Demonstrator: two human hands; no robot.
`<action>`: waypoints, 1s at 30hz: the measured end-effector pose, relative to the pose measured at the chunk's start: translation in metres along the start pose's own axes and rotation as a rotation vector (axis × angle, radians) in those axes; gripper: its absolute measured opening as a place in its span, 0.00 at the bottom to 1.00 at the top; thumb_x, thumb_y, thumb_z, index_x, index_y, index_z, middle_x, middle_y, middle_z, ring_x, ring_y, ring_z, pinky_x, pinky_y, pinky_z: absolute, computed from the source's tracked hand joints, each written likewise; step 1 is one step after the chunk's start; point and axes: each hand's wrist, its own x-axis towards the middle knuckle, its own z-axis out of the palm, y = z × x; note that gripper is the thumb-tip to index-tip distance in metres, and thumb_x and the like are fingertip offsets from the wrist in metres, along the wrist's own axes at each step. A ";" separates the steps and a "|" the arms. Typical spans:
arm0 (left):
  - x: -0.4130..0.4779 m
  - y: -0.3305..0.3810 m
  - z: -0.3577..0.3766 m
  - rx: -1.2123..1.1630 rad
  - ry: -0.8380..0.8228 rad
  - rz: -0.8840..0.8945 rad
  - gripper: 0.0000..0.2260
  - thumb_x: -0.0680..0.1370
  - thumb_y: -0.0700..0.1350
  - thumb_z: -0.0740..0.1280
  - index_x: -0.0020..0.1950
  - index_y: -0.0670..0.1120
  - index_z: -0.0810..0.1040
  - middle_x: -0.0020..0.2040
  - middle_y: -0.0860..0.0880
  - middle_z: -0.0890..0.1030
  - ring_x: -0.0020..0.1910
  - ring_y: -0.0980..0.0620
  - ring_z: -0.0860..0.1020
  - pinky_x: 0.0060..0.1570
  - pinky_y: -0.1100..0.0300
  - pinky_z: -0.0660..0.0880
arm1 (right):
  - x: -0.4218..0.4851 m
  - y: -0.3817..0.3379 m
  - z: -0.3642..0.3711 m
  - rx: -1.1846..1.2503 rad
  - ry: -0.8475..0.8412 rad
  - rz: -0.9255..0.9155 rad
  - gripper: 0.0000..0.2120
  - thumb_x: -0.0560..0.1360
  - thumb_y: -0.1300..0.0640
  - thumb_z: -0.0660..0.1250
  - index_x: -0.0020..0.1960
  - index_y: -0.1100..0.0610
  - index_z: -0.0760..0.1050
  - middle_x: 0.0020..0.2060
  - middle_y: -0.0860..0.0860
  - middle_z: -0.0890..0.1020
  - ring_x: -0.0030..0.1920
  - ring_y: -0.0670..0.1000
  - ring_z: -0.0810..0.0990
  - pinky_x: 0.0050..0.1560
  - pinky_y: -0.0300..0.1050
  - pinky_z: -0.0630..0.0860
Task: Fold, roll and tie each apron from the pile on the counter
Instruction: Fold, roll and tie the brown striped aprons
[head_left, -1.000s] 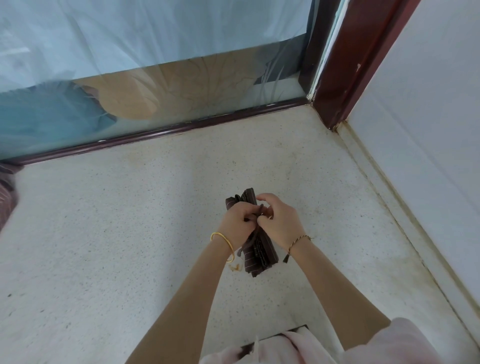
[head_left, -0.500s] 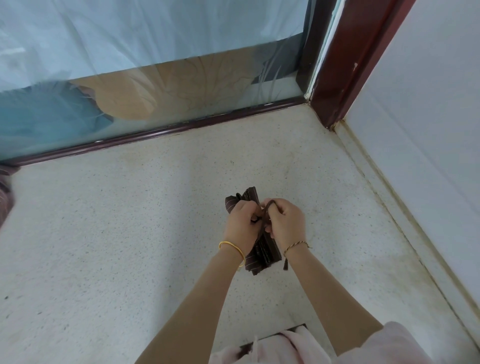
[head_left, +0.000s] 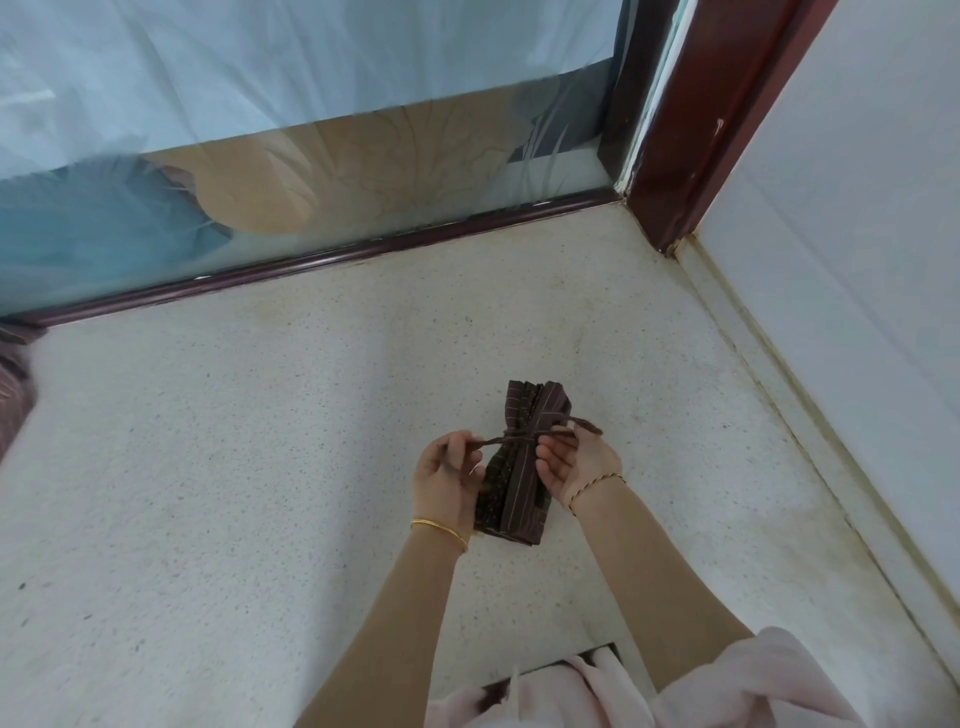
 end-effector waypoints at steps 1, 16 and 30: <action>0.002 0.002 -0.002 -0.054 0.021 -0.055 0.07 0.80 0.39 0.61 0.46 0.39 0.76 0.40 0.44 0.80 0.33 0.55 0.76 0.33 0.64 0.76 | 0.002 0.000 -0.001 0.017 0.010 0.026 0.16 0.80 0.54 0.58 0.38 0.59 0.75 0.27 0.52 0.80 0.31 0.50 0.76 0.30 0.41 0.74; 0.025 0.000 0.025 0.304 0.057 -0.406 0.17 0.83 0.49 0.55 0.50 0.40 0.79 0.28 0.49 0.79 0.25 0.56 0.74 0.30 0.64 0.70 | 0.033 0.010 -0.011 0.098 0.032 0.073 0.12 0.82 0.60 0.54 0.43 0.63 0.72 0.26 0.56 0.79 0.24 0.51 0.77 0.24 0.40 0.76; 0.015 0.062 0.023 0.819 -0.437 0.267 0.08 0.78 0.39 0.64 0.53 0.44 0.82 0.47 0.37 0.79 0.46 0.47 0.77 0.49 0.53 0.75 | -0.003 -0.046 0.003 -0.739 -0.666 -0.522 0.10 0.79 0.61 0.60 0.47 0.56 0.81 0.35 0.50 0.78 0.31 0.43 0.69 0.32 0.35 0.66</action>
